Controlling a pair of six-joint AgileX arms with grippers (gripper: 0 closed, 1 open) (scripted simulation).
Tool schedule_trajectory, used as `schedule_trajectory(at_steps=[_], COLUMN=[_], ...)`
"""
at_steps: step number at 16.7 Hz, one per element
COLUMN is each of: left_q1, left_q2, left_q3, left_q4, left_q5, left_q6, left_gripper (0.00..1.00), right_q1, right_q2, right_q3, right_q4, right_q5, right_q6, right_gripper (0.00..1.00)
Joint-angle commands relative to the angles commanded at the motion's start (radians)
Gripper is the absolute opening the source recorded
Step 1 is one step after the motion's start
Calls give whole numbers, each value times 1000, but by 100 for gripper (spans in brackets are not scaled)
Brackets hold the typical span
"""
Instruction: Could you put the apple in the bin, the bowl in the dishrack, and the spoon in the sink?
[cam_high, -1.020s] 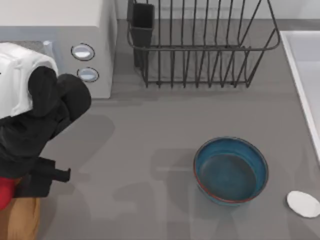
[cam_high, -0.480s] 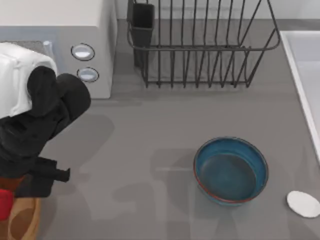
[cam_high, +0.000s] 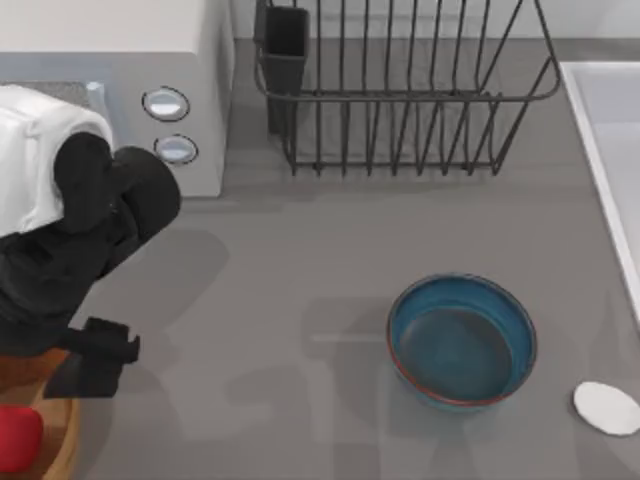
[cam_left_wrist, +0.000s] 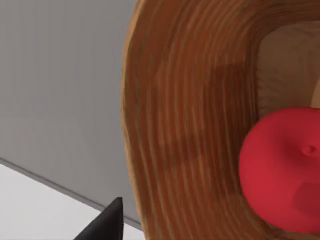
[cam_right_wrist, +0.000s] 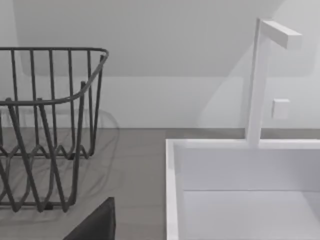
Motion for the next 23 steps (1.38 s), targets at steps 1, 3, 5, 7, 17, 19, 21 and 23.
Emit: schedule_trajectory(at_steps=[1, 3, 5, 7, 17, 19, 21, 23], left_q1=[0, -1, 2, 18, 232, 286, 338, 385], left_q2=[0, 0, -11, -64, -805, -987, -1160, -1317], left_q3=[0, 0, -7, -42, -498, -615, -727, -829], left_q4=[0, -1, 9, 53, 652, 805, 954, 1090], left_q5=[0, -1, 4, 23, 247, 298, 346, 386], left_q6=[0, 0, 3, 20, 264, 332, 400, 463], left_gripper=[100, 100, 100, 100, 100, 100, 100, 100], right_q1=[0, 0, 0, 0, 0, 0, 0, 0], right_q2=[0, 0, 0, 0, 0, 0, 0, 0], right_q3=[0, 0, 0, 0, 0, 0, 0, 0], right_q4=[0, 0, 0, 0, 0, 0, 0, 0], right_q5=[0, 0, 0, 0, 0, 0, 0, 0], right_q6=[0, 0, 0, 0, 0, 0, 0, 0], right_gripper=[100, 100, 100, 100, 100, 100, 100, 100])
